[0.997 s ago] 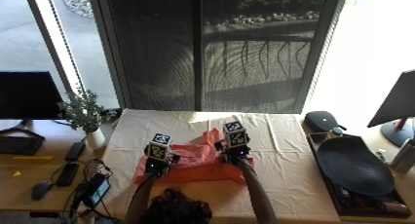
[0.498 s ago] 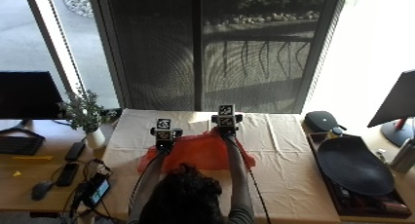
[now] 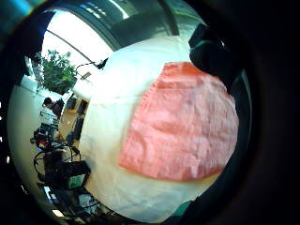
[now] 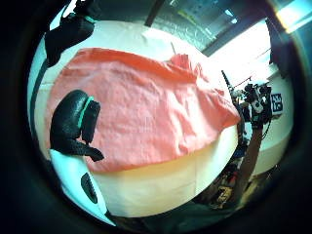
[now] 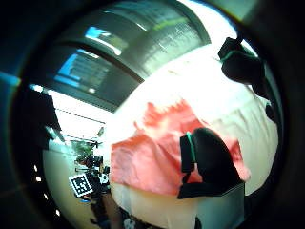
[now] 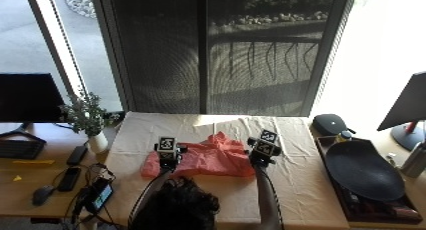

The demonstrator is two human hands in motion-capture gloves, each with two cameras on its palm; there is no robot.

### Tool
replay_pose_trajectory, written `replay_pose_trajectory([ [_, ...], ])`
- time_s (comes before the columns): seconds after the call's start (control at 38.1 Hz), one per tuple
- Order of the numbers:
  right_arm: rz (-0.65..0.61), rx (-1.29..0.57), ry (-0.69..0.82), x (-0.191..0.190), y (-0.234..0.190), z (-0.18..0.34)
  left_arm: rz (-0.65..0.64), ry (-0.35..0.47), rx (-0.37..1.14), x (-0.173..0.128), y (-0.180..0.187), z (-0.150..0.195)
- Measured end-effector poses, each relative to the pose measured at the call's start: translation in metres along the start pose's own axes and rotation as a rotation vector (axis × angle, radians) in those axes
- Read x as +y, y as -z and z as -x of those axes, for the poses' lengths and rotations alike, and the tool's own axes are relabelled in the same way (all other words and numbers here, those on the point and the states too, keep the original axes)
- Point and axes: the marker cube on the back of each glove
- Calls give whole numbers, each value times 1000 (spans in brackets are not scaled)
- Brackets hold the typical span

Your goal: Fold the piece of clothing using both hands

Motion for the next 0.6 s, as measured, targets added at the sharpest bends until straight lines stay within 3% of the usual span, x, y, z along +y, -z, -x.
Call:
replay_pose_trajectory([
  [0.05,-21,1,-9,14,-6,-12,3,-40,30,7,-11,-12],
  [0.13,152,153,-127,36,-26,-41,160,-84,90,30,-32,-28],
  [0.18,195,136,-139,39,-39,-45,251,-88,93,42,-45,-30],
  [0.31,64,-61,-104,20,-60,-22,240,-50,39,40,-75,-12],
  [0.42,-34,34,-166,8,-65,-20,328,-26,82,51,-79,-9],
  [0.52,330,228,-216,46,-71,-26,403,-18,115,59,-73,-14],
  [0.6,406,249,-229,54,-69,-23,375,-27,94,54,-78,-13],
])
